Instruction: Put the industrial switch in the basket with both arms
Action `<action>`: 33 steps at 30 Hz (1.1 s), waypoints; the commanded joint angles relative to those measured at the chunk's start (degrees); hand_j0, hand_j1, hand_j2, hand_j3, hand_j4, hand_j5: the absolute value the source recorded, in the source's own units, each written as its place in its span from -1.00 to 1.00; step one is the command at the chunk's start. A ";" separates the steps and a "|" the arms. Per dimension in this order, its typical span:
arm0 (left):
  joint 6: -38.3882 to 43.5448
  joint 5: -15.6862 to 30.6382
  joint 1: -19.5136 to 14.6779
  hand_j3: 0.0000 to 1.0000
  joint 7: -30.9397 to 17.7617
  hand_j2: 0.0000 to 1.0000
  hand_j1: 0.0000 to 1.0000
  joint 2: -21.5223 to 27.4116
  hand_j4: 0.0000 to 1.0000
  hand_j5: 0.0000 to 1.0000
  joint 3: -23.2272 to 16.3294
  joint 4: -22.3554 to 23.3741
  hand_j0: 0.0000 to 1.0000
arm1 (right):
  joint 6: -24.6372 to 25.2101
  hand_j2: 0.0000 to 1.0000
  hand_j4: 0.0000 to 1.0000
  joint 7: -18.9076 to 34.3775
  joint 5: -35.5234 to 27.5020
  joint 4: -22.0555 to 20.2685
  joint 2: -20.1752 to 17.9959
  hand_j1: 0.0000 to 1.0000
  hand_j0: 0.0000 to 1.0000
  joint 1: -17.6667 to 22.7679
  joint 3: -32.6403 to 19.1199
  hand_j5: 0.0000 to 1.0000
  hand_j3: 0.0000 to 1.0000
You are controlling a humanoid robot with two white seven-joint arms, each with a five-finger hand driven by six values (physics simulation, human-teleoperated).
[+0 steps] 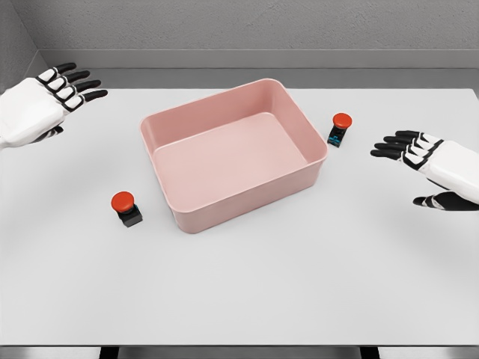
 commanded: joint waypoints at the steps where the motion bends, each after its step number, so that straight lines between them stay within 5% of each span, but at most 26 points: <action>1: -0.07 0.48 0.00 1.00 -0.01 1.00 1.00 0.10 1.00 1.00 0.02 -0.11 1.00 | 0.03 1.00 1.00 -0.03 -0.18 -0.02 -0.08 1.00 1.00 -0.09 -0.05 1.00 1.00; 6: -0.07 0.56 2.55 1.00 -0.01 1.00 1.00 2.65 1.00 1.00 0.11 -2.21 1.00 | 0.03 1.00 1.00 -0.56 -0.98 1.21 -0.09 1.00 1.00 -2.55 -0.05 1.00 1.00; 9: -0.07 0.65 5.10 1.00 -0.01 1.00 1.00 5.63 1.00 1.00 0.02 -5.29 1.00 | 11.29 1.00 1.00 -0.03 -0.19 0.86 0.88 1.00 1.00 -6.41 0.83 1.00 1.00; 11: -0.07 0.83 6.68 1.00 -0.01 1.00 1.00 5.81 1.00 1.00 0.02 -6.43 1.00 | 14.45 1.00 1.00 4.00 0.34 0.86 1.41 1.00 1.00 -8.43 1.18 1.00 1.00; 14: -0.07 0.92 9.40 1.00 -0.80 1.00 1.00 5.64 1.00 1.00 -0.51 -8.98 1.00 | 24.56 1.00 1.00 13.94 1.22 1.48 5.27 1.00 1.00 -19.59 11.28 1.00 1.00; 16: -0.07 1.09 10.55 1.00 -6.43 1.00 1.00 5.02 1.00 1.00 -0.51 -10.39 1.00 | 25.27 1.00 1.00 18.34 1.92 3.76 8.26 1.00 1.00 -27.06 17.53 1.00 1.00; 19: -0.07 0.65 10.81 1.00 -7.13 1.00 1.00 4.93 1.00 1.00 -0.60 -10.57 1.00 | 28.87 1.00 1.00 21.68 1.92 4.38 10.02 1.00 1.00 -30.94 20.43 1.00 1.00; 23: -0.07 0.74 11.25 1.00 -10.38 1.00 1.00 4.49 1.00 1.00 -1.30 -10.65 1.00 | 31.77 1.00 1.00 28.80 1.92 13.69 16.09 1.00 1.00 -41.66 30.10 1.00 1.00; 33: -0.07 0.74 11.25 1.00 -11.88 1.00 1.00 3.26 1.00 1.00 -3.94 -12.32 1.00 | 34.32 1.00 1.00 31.37 2.01 20.11 21.36 1.00 1.00 -51.77 37.04 1.00 1.00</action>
